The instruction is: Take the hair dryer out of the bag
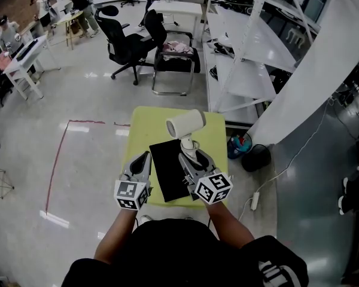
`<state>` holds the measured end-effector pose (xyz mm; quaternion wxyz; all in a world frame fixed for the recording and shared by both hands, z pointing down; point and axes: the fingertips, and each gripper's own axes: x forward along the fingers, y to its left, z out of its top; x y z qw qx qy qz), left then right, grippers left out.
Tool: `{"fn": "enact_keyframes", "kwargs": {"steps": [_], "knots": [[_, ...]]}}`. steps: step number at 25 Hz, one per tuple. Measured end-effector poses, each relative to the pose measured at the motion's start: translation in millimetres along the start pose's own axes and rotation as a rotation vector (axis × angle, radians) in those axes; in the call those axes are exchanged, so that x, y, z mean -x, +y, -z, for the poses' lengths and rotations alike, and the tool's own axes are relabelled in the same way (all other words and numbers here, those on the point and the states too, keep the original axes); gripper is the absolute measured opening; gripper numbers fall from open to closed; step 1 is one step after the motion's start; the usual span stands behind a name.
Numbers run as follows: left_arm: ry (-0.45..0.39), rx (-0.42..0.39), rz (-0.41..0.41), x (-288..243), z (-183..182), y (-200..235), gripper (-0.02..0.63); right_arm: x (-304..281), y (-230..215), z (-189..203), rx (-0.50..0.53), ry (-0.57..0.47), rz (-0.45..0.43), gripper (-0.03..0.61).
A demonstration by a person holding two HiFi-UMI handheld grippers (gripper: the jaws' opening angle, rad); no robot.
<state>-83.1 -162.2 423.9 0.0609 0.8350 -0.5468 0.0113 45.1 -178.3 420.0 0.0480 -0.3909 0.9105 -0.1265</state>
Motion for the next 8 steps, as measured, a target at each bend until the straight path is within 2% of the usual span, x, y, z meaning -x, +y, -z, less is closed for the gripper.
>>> {"fn": "enact_keyframes", "kwargs": {"steps": [8], "knots": [[0.002, -0.007, 0.007, -6.9, -3.6, 7.6, 0.008, -11.1, -2.6, -6.7, -0.013, -0.011, -0.001, 0.173]]}}
